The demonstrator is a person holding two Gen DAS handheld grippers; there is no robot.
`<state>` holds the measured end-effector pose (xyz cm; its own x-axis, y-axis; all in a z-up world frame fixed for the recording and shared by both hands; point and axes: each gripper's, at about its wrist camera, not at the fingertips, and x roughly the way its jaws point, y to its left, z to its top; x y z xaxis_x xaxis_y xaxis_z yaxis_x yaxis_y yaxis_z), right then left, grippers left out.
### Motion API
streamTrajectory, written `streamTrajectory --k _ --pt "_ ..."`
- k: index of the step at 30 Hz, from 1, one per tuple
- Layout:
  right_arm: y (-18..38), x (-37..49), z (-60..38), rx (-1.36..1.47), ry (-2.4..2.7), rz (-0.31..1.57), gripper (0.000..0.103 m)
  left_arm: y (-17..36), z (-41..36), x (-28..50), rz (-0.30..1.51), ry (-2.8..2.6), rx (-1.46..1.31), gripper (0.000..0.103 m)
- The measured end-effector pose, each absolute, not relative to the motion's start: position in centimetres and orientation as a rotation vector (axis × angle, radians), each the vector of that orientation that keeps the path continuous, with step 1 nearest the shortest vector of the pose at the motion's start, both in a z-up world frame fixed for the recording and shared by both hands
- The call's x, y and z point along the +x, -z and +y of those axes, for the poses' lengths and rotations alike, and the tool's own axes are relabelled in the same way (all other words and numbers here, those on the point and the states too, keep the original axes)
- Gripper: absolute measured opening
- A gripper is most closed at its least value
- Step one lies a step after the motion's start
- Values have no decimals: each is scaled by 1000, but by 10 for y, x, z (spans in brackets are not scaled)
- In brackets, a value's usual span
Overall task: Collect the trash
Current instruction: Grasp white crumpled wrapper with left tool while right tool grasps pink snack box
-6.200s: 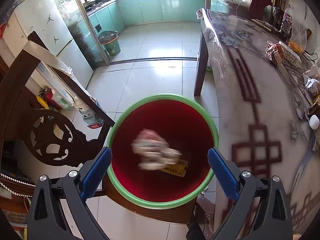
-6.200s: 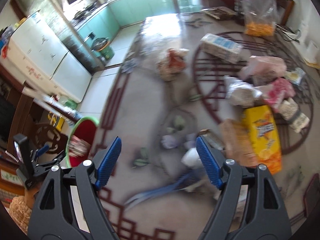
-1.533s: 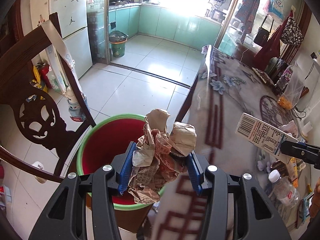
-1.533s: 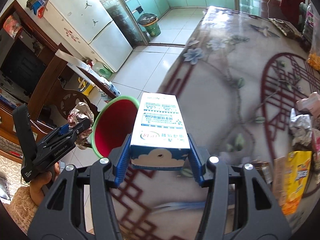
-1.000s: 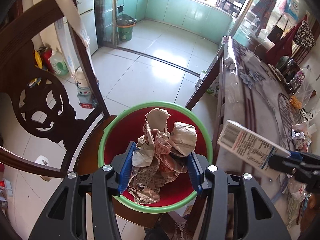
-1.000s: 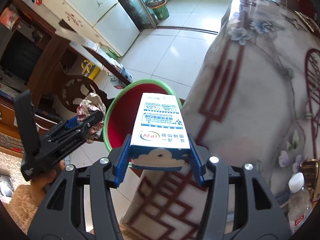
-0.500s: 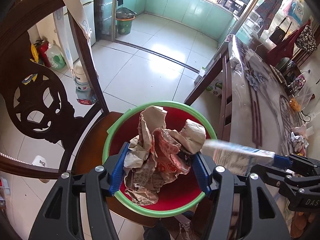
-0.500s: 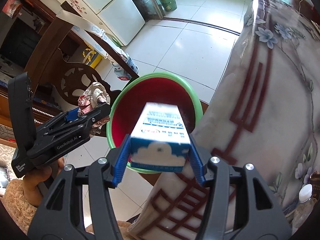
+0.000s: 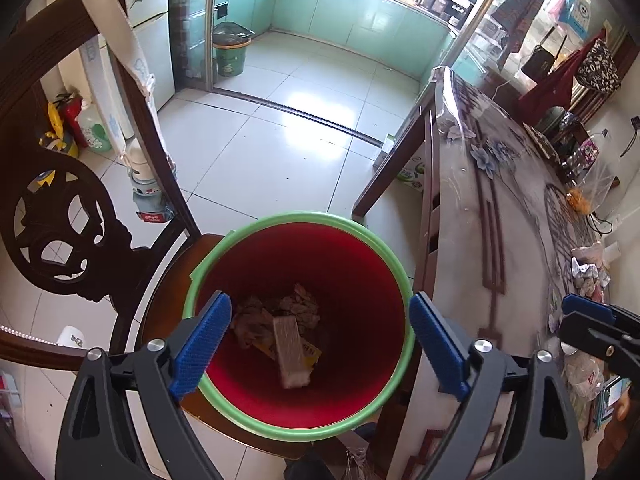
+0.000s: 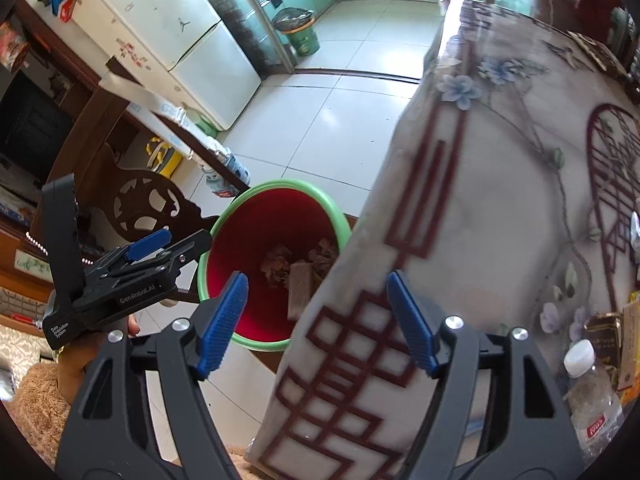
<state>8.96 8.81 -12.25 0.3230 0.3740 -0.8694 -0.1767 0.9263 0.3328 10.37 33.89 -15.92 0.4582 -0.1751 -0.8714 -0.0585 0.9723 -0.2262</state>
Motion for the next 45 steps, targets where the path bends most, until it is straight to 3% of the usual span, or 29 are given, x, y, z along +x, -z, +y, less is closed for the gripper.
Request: streamTrajectory --k 8,22,31,40,45 --pt "111 77 14 266 -202 1127 74 148 309 102 1082 146 -225 87" --pt "121 41 -251 384 198 1060 75 121 175 90 1058 273 -169 87" --pt "134 115 -344 -69 90 1181 76 106 44 78 1068 397 -155 87" --pt "175 178 -327 -534 -170 1287 76 98 -49 98 1120 482 -154 87" --pt "199 196 -316 -633 -277 1317 75 103 -98 126 1165 523 -125 87"
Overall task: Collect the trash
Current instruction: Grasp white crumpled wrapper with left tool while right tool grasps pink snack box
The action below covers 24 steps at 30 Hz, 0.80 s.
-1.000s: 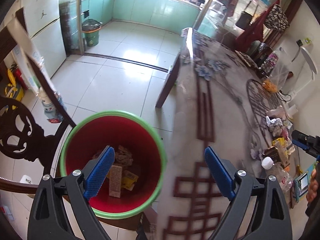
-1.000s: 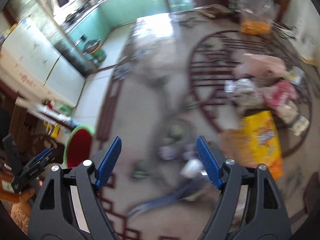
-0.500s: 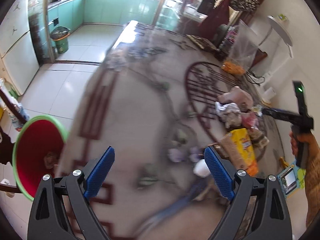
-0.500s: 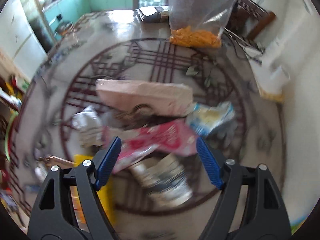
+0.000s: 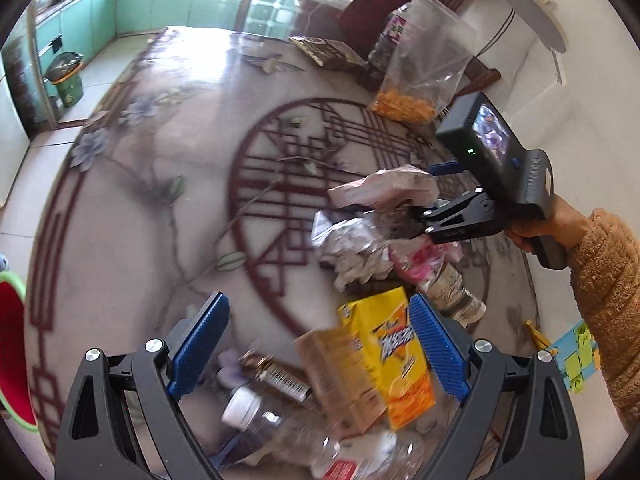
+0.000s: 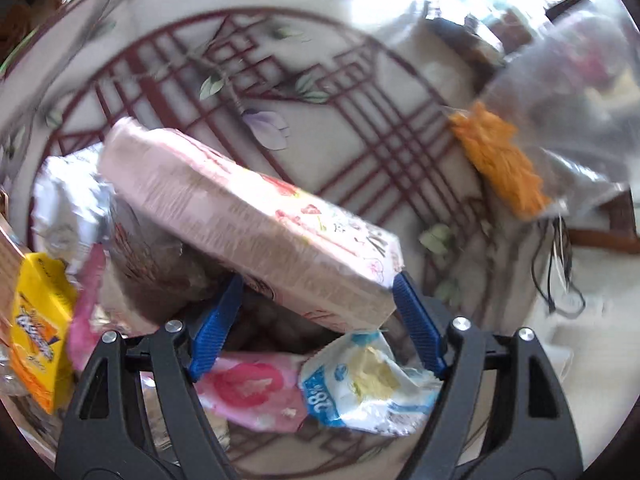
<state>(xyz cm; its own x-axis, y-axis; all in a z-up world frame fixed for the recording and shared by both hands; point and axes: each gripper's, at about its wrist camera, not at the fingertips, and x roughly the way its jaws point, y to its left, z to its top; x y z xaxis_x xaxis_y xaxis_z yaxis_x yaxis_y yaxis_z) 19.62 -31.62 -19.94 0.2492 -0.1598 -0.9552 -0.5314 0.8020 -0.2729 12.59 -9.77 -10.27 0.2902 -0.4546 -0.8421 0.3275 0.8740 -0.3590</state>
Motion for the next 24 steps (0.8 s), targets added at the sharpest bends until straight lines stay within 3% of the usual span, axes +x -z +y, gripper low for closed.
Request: streamTrajectory --k 2,4,5,6,7,11,12,13,15,18,24 --pt "197 199 -318 -592 -289 1283 62 108 -116 138 1185 538 -110 87" --pt "187 201 -328 -493 -285 1239 37 115 -131 149 1207 544 -98 87" --pt "178 202 -337 -406 -294 1221 31 120 -138 154 1220 545 -97 87" --pt "173 202 -347 -325 -294 1212 12 124 -142 158 1230 547 -100 86" --pt "170 201 -354 -265 -281 1207 0 128 -148 163 1243 547 -102 86" --pt "168 193 -376 -143 -236 1192 1 148 -167 174 1296 529 -68 85" --pt "167 192 -379 -135 -222 1178 8 151 -169 175 1305 529 -61 85" --pt "165 192 -382 -107 -222 1165 30 156 -173 177 1316 529 -45 75" --pt "159 194 -392 -23 -225 1136 59 165 -176 181 1347 521 -12 56" --pt "148 206 -393 102 -235 1103 60 167 -173 186 1359 537 -45 51" --pt "164 234 -368 73 -227 1145 75 140 -148 181 1261 514 -87 49"
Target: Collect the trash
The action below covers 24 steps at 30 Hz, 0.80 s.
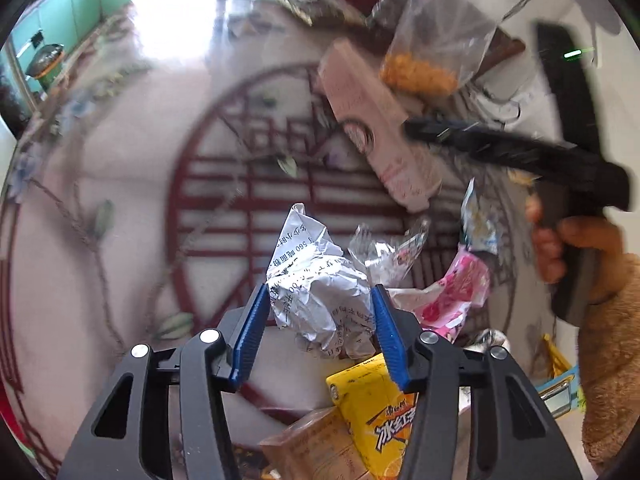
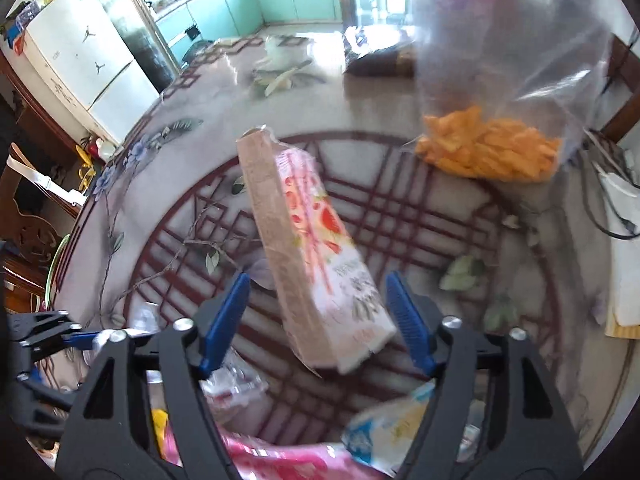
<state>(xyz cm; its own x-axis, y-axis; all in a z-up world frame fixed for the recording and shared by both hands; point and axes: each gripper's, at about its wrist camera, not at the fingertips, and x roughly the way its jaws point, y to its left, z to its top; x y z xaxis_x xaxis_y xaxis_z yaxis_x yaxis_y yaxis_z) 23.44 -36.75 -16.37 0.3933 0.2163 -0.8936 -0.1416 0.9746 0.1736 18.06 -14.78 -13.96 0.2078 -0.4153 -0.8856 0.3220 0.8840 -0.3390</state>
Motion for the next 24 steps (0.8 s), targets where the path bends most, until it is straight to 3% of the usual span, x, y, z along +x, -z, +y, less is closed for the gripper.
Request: streamTrajectory --k 3,5,10,24 --pt "183 245 -362 67 -207 1193 75 126 -132 175 1220 488 -85 49" --pt "193 248 -361 63 -186 1226 64 117 -118 169 1195 464 -79 49" --pt "183 241 -361 71 -175 1186 46 108 -92 159 1162 406 -85 50" --pt "96 159 -316 156 -196 1008 39 85 -30 117 1070 335 -149 50"
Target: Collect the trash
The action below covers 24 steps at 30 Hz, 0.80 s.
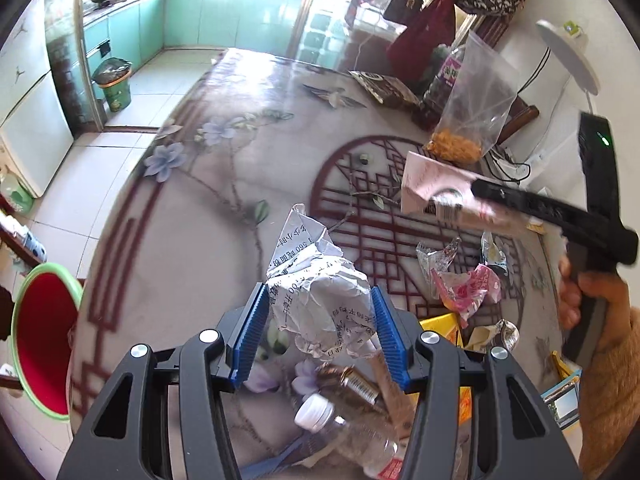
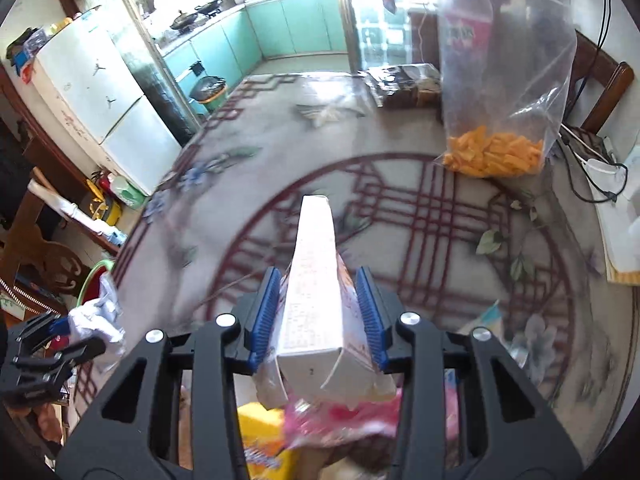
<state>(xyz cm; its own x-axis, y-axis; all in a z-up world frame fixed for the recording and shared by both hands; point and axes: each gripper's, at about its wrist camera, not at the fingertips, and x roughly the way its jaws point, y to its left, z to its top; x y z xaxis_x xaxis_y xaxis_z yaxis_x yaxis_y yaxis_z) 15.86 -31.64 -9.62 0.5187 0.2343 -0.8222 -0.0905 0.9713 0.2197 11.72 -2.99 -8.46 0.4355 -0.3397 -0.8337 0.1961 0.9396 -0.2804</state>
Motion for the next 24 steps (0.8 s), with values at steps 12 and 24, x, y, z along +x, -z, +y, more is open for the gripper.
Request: streamTrajectory --k 12,24 --pt "74 95 -243 145 -228 995 39 76 32 74 1020 339 -196 50" --pt "60 69 -141 111 -210 988 39 91 124 68 1046 330 -218 50"
